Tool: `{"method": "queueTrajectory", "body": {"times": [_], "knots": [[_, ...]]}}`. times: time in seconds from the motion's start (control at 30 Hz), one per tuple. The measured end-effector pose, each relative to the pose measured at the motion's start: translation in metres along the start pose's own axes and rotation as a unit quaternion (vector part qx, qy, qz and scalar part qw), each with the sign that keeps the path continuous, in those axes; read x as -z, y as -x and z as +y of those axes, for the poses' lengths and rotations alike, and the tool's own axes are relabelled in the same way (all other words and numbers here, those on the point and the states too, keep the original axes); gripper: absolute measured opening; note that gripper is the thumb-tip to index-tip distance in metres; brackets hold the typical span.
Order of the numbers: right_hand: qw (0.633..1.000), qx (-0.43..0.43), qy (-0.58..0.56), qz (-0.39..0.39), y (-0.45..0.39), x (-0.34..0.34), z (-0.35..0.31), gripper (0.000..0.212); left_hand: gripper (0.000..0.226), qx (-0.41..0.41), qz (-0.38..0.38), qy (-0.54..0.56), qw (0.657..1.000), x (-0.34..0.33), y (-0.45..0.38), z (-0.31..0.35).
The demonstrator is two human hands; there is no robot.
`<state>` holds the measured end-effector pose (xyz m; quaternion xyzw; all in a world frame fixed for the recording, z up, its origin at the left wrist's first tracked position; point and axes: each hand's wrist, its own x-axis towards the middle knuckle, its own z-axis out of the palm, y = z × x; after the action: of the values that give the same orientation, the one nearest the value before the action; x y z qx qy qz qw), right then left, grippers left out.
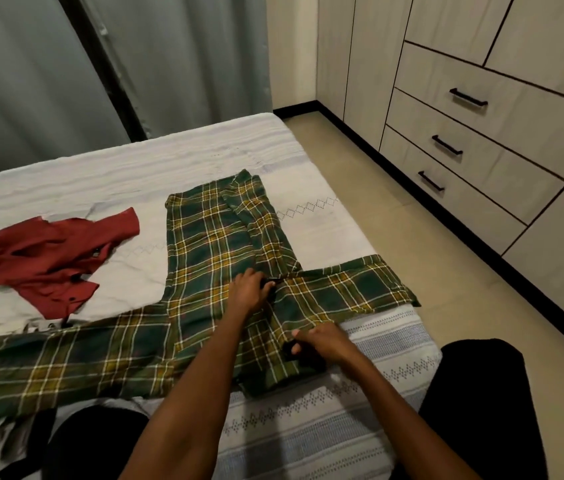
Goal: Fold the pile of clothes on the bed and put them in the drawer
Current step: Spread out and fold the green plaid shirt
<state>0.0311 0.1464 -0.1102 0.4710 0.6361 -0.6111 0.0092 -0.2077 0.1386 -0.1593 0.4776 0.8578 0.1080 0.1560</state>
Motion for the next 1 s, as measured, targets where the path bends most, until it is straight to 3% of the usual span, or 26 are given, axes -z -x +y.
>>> {"method": "queueTrajectory", "body": {"times": [0.07, 0.13, 0.2, 0.27, 0.33, 0.43, 0.53, 0.63, 0.83, 1.0], "knots": [[0.998, 0.025, 0.061, -0.023, 0.003, 0.017, -0.002, 0.042, 0.041, 0.012, 0.000, 0.002, 1.000, 0.003, 0.000, 0.000], [0.988, 0.085, 0.124, 0.047, -0.002, 0.028, -0.002, 0.047, 0.052, 0.026, -0.021, 0.000, 0.999, 0.006, 0.001, -0.001], [0.949, 0.164, 0.219, 0.156, -0.012, 0.033, -0.003, 0.038, 0.061, 0.047, -0.031, -0.013, 0.998, 0.007, 0.002, -0.005], [0.902, 0.254, 0.293, 0.192, -0.022, 0.028, -0.006, 0.023, 0.061, 0.076, -0.024, -0.016, 0.997, 0.010, 0.000, -0.007], [0.873, 0.290, 0.366, 0.139, -0.036, 0.017, 0.001, 0.031, 0.050, 0.101, -0.011, -0.006, 0.995, 0.013, 0.000, -0.003], [0.856, 0.223, 0.465, 0.046, -0.048, 0.002, 0.014, 0.032, 0.035, 0.123, 0.003, 0.004, 0.992, 0.012, 0.002, -0.001], [0.887, 0.222, 0.403, 0.047, -0.054, 0.004, 0.008, 0.026, 0.027, 0.148, -0.011, 0.059, 0.987, 0.010, 0.003, -0.001], [0.878, 0.273, 0.385, 0.085, -0.065, 0.007, 0.000, 0.025, 0.017, 0.156, -0.027, 0.125, 0.980, 0.014, -0.001, -0.003], [0.898, 0.266, 0.334, 0.103, -0.092, 0.014, -0.026, 0.024, 0.029, 0.190, -0.140, 0.185, 0.954, 0.025, -0.023, -0.006], [0.889, 0.277, 0.334, 0.146, -0.160, 0.021, -0.073, 0.026, 0.021, 0.189, -0.055, 0.236, 0.951, 0.040, -0.070, -0.029]]}}
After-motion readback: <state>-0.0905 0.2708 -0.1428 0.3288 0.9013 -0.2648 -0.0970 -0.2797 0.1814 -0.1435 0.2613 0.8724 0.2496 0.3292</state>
